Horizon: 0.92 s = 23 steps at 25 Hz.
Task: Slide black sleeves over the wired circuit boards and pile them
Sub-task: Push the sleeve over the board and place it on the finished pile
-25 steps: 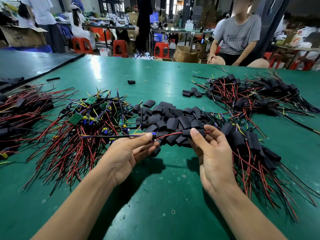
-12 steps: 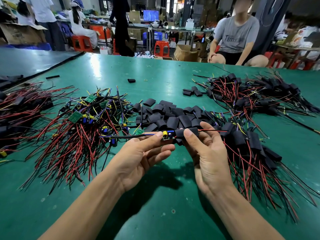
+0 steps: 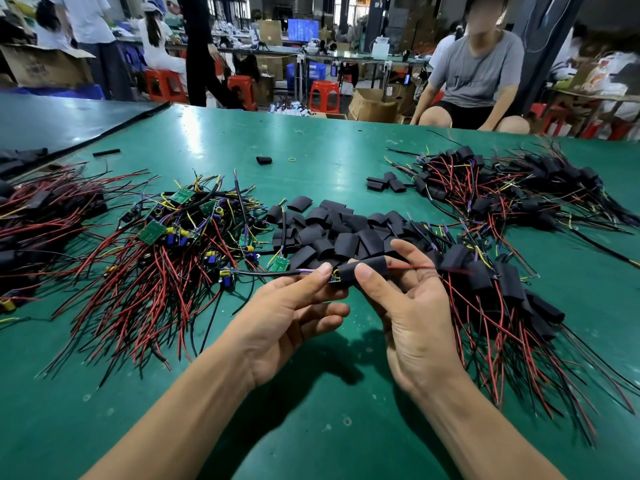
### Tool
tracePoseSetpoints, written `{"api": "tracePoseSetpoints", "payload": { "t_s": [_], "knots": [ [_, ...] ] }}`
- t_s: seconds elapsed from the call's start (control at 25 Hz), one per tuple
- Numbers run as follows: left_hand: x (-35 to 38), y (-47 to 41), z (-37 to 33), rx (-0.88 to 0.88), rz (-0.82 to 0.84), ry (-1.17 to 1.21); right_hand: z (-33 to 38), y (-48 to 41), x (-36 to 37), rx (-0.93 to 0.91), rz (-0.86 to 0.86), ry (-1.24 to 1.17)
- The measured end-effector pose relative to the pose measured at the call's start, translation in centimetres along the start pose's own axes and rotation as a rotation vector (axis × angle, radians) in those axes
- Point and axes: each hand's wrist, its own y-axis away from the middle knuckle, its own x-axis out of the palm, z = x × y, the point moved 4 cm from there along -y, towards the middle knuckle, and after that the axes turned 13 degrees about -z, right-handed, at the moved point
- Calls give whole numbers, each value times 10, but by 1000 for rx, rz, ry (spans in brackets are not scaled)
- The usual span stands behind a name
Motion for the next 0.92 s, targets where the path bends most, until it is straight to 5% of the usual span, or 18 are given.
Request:
{"api": "tracePoseSetpoints", "payload": {
  "t_s": [0.92],
  "knots": [
    [-2,3,-6,344,26,-109,-9,4,1,264,-89,-154]
  ]
}}
